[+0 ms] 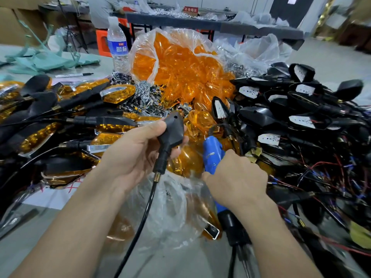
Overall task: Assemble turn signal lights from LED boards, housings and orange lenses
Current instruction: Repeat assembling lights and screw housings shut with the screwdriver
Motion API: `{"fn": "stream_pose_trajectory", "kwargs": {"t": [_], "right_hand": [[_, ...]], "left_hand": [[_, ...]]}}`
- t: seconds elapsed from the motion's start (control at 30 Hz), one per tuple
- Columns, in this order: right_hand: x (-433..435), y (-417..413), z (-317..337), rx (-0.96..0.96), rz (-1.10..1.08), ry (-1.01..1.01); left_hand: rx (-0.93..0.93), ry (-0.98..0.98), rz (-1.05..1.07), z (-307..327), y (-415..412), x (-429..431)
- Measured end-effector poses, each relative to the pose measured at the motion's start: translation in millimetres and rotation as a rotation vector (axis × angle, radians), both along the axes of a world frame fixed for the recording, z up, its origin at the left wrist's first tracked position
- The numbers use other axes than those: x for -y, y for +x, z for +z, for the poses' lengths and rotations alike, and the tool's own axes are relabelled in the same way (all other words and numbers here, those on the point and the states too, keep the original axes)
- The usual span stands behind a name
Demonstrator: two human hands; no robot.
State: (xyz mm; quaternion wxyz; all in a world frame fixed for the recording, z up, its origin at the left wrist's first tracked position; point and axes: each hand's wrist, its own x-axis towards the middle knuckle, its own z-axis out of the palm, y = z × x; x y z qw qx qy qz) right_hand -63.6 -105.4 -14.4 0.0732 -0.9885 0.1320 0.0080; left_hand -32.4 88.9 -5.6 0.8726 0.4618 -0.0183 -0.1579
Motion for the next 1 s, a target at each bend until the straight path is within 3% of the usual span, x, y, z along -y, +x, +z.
{"fn": "stream_pose_trajectory", "kwargs": {"t": [0.1, 0.2, 0.3, 0.37, 0.7, 0.83, 1.0], "right_hand": [[14.4, 2.2, 4.6, 0.081, -0.039, 0.349], [31.2, 8.8, 18.8, 0.246, -0.124, 1.004], [39.4, 14.1, 31.8, 0.269, -0.189, 1.681], [45.2, 18.7, 36.1, 0.212, -0.184, 1.937], [49.6, 52.6, 48.1, 0.191, -0.195, 2.440], [39.0, 65.1, 48.7, 0.284, -0.255, 2.413], [26.8, 78.1, 53.3, 0.474, -0.175, 2.244]], "left_hand": [[0.008, 0.051, 0.035, 1.4, -0.6, 0.7], [0.006, 0.067, 0.042, 0.8, -0.4, 0.2], [0.006, 0.073, 0.038, 1.5, 1.1, -1.2], [0.009, 0.082, 0.041, 1.8, 1.7, -2.1], [0.069, 0.221, 0.110, -6.9, 5.9, -2.1], [0.096, 0.407, 0.148, -12.5, 7.2, 1.4], [0.114, 0.455, 0.191, -17.4, 6.6, 4.7]]}}
